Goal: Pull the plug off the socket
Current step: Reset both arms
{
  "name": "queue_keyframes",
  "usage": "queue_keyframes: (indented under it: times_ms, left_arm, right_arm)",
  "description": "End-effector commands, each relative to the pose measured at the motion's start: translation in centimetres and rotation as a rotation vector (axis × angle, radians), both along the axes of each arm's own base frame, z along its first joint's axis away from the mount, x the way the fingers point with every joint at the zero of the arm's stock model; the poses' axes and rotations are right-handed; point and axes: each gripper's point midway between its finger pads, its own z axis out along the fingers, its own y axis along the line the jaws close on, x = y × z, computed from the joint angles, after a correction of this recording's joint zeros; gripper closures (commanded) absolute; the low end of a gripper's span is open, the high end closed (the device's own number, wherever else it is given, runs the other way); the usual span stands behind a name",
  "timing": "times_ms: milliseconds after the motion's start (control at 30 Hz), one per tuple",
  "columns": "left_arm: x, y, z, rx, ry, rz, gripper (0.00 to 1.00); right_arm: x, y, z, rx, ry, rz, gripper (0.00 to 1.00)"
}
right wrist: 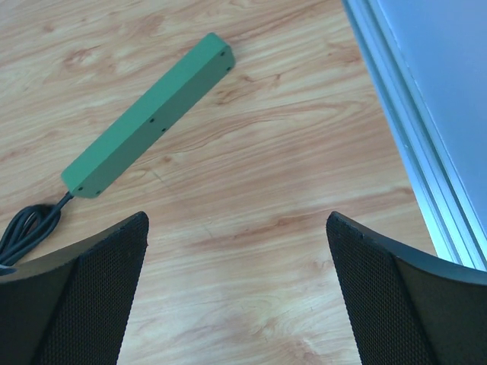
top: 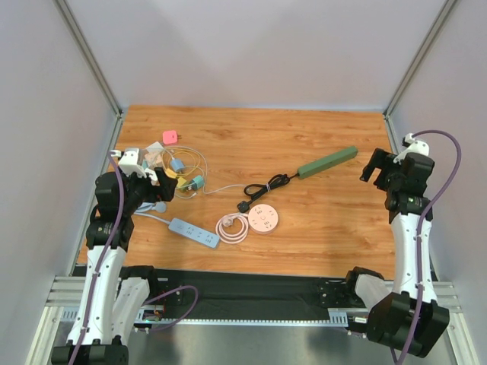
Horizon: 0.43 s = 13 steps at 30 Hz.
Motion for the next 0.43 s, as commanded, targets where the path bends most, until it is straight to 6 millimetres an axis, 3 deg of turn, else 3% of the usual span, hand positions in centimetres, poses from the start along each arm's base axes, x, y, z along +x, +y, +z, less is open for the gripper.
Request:
queue_keyframes:
  times_ms: [0,400]
  left_arm:
    - [0.10,0.53,-0.10,0.023,-0.008,0.016,0.00]
    - [0.07,0.57,0.00,0.028,-0.013,0.018,0.00]
  right_arm:
    - [0.26,-2.44,1.66,-0.021,-0.037,-0.156,0.00]
    - [-0.44,-2.23,2.44,-0.099,-0.094,-0.103,0.00]
